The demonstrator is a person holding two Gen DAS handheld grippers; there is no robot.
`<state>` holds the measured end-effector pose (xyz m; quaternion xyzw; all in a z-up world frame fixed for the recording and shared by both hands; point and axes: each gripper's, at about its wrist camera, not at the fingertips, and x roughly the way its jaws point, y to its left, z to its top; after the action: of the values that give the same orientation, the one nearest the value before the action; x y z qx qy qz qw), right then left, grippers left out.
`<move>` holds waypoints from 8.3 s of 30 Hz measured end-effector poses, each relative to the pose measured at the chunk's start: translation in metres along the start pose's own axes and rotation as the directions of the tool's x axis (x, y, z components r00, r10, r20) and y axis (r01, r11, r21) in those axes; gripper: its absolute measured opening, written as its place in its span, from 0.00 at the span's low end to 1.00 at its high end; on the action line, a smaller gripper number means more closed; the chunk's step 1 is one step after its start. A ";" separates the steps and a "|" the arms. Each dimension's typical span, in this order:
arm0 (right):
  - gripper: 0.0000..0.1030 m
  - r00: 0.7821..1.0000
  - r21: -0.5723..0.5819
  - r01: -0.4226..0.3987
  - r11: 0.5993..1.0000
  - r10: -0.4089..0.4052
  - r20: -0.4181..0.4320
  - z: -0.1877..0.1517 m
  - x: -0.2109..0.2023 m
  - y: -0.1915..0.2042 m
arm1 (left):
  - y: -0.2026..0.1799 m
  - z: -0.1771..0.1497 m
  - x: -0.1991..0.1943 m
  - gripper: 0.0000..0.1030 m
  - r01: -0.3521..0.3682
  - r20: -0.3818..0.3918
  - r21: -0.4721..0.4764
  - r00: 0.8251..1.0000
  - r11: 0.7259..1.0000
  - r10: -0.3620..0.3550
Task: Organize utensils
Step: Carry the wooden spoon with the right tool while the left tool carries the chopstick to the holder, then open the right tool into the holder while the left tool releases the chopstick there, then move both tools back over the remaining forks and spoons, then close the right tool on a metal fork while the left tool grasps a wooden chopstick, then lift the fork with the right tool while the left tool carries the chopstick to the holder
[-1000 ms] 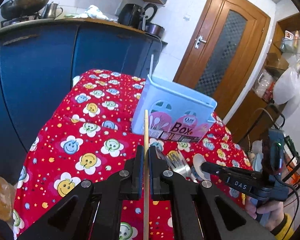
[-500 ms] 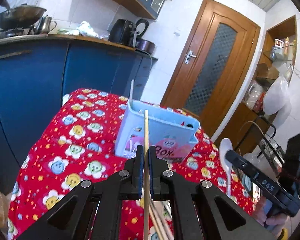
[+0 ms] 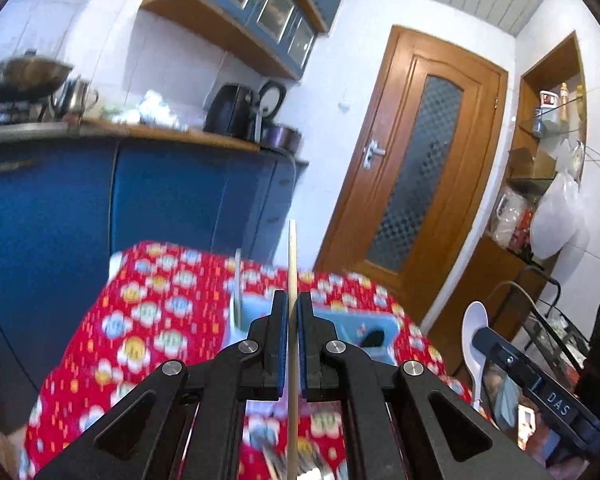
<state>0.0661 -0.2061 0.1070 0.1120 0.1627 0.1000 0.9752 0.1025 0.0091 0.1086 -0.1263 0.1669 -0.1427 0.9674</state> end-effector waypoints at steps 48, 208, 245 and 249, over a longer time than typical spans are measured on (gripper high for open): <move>0.07 0.982 -0.077 0.133 0.988 -0.121 0.144 0.014 0.135 -0.026 | 0.017 0.000 0.110 0.07 -0.211 0.219 0.005 0.954 0.977 0.205; 0.03 0.966 0.121 -0.139 0.983 0.161 -0.201 -0.077 -0.025 0.003 | -0.014 -0.131 0.014 0.40 -0.124 -0.605 0.154 0.773 0.980 0.192; 0.03 0.978 0.122 -0.140 0.983 0.156 -0.136 -0.065 -0.046 -0.004 | 0.019 -0.109 0.034 0.04 -0.107 -0.664 0.047 0.740 0.993 0.111; 0.03 0.982 0.119 -0.135 0.984 0.149 -0.116 -0.062 -0.048 -0.002 | 0.020 -0.100 0.006 0.04 -0.078 -0.583 0.001 0.810 0.997 0.064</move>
<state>0.0005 -0.2074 0.0637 0.1705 0.2203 0.1669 0.9458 0.0771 0.0059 0.0097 -0.0815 0.4612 -0.1364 0.8729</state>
